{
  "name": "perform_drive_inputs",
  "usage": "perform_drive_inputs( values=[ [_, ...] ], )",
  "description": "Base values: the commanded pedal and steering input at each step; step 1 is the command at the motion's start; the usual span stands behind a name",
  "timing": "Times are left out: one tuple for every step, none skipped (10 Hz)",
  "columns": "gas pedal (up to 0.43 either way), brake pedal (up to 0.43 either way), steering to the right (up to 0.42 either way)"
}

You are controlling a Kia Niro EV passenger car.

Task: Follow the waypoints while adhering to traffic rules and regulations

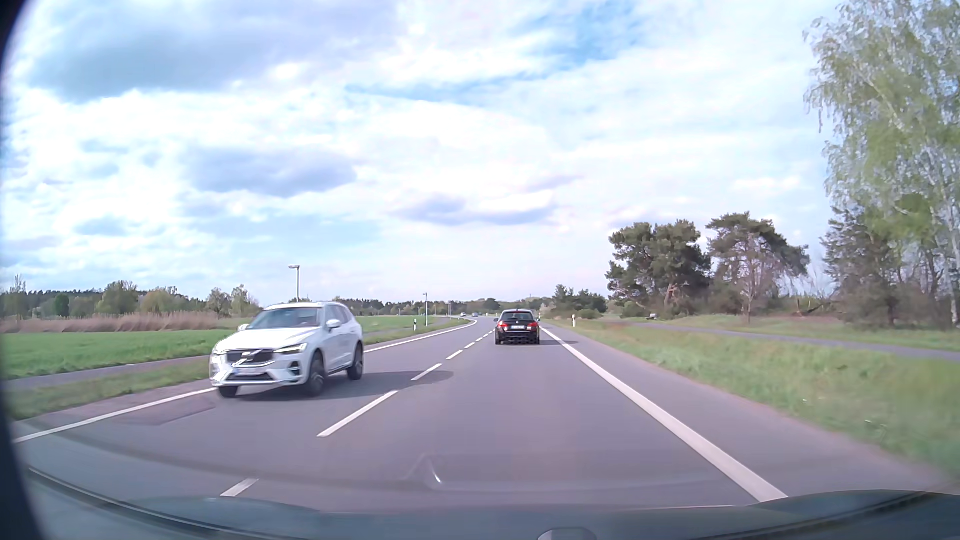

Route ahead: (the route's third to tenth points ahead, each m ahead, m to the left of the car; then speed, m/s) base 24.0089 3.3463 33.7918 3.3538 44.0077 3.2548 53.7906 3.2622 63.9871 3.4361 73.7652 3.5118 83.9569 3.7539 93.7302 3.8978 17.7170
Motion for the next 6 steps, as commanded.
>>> perform_drive_inputs(
  values=[
    [0.098, 0.000, -0.004],
    [0.098, 0.000, -0.004],
    [0.098, 0.000, -0.004],
    [0.098, 0.000, -0.002],
    [0.098, 0.000, 0.001],
    [0.098, 0.000, 0.001]
  ],
)
